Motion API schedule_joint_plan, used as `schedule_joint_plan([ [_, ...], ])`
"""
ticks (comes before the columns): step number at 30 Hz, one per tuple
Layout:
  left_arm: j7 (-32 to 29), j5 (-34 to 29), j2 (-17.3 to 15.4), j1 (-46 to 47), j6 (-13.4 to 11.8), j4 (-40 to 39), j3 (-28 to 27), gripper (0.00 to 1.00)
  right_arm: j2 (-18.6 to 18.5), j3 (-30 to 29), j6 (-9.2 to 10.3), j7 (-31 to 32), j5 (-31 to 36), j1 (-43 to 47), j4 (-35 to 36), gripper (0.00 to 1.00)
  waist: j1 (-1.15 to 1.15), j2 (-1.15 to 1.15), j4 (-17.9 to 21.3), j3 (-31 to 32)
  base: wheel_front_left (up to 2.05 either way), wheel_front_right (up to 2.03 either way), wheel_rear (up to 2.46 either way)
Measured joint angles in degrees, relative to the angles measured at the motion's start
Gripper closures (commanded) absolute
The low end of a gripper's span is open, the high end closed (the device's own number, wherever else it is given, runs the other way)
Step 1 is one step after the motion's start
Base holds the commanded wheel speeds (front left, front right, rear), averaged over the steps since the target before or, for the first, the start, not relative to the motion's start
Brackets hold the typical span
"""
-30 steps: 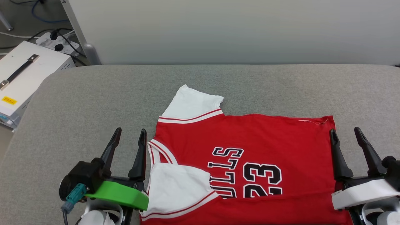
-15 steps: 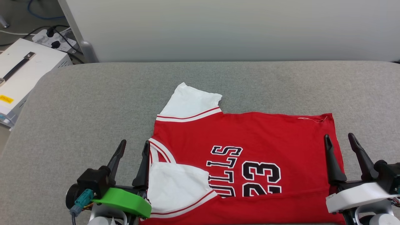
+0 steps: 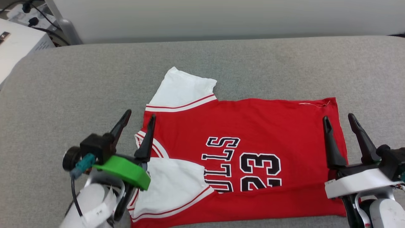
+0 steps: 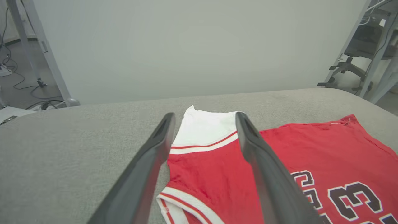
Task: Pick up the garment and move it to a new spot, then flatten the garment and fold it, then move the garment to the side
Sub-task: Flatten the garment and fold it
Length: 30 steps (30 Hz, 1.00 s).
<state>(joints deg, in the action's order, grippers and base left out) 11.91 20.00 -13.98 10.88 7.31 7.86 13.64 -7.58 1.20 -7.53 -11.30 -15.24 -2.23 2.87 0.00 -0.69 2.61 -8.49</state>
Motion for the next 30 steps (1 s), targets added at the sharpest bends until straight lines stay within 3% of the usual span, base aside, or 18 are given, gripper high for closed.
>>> schedule_joint_plan([
  [7,-16.49,8.75,-9.26,18.26,0.02,2.02,8.67,0.0,0.47,2.85,0.0,-0.07,0.29,-3.61,0.91,0.0,0.0,0.0,2.71,-5.48,0.0,0.0,0.0],
  [15,-38.51,19.64,-18.13,38.54,0.02,9.94,16.86,0.0,1.6,5.34,0.0,-1.4,0.41,-6.66,0.46,0.0,0.01,0.0,7.54,-11.32,0.0,0.0,0.0],
  [23,-52.74,26.42,-20.19,49.74,0.02,20.31,20.54,0.0,2.64,7.54,0.0,-2.6,0.24,-8.28,-1.87,0.0,0.01,0.0,12.42,-16.24,0.0,0.0,0.0],
  [30,-55.92,26.44,-20.18,54.12,-0.34,29.07,21.38,0.0,3.1,8.47,0.0,-3.1,-0.16,-9.44,-2.8,0.0,0.01,0.0,15.37,-19.24,0.0,0.0,0.0],
])
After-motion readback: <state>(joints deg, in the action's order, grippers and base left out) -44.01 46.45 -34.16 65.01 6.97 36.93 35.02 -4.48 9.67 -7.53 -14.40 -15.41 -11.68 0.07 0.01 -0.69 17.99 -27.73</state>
